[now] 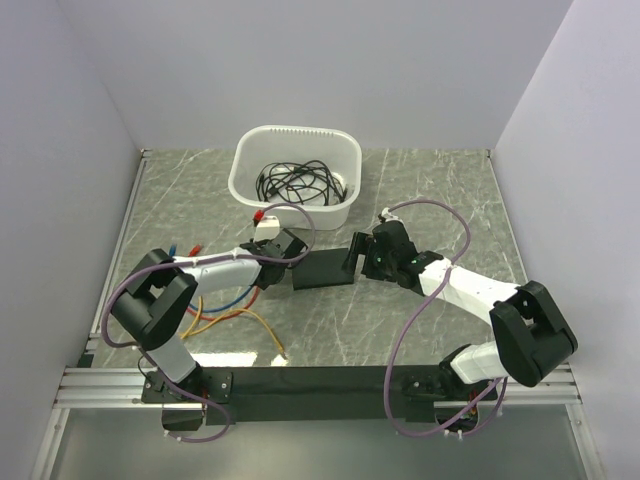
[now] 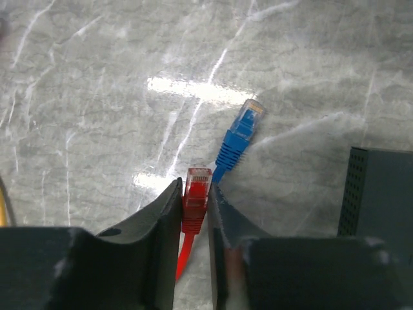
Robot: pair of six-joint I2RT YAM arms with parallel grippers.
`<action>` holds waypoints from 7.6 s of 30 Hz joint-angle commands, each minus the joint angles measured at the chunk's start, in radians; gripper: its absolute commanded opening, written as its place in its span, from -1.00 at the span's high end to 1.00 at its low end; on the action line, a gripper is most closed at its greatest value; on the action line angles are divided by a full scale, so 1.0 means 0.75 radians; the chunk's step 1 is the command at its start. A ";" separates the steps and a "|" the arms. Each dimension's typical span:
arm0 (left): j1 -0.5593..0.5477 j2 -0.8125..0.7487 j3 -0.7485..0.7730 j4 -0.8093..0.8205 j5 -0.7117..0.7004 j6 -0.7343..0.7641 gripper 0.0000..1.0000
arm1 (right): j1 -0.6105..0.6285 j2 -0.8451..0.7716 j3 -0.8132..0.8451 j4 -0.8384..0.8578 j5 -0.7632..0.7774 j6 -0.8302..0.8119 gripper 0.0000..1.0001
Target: Insert the plug into the switch port
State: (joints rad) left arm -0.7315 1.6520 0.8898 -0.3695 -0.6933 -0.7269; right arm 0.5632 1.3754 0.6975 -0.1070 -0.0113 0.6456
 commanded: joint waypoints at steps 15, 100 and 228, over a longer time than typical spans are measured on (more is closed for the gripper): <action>-0.017 -0.210 0.194 -0.119 -0.053 0.065 0.99 | 0.006 -0.226 -0.085 0.210 -0.191 -0.082 -0.86; -0.017 -1.284 -0.276 0.931 1.152 -0.052 -0.31 | 0.274 -0.204 0.246 1.366 -0.977 0.282 1.00; 0.186 -0.732 -0.563 1.028 0.881 0.084 -0.81 | 0.693 0.015 0.007 -0.062 0.283 -0.108 1.00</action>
State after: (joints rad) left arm -0.6342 1.0584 0.4259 0.3336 -0.1299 -0.7086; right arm 1.0657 1.3537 0.7055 -0.2092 0.1677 0.5316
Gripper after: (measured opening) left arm 0.918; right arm 0.053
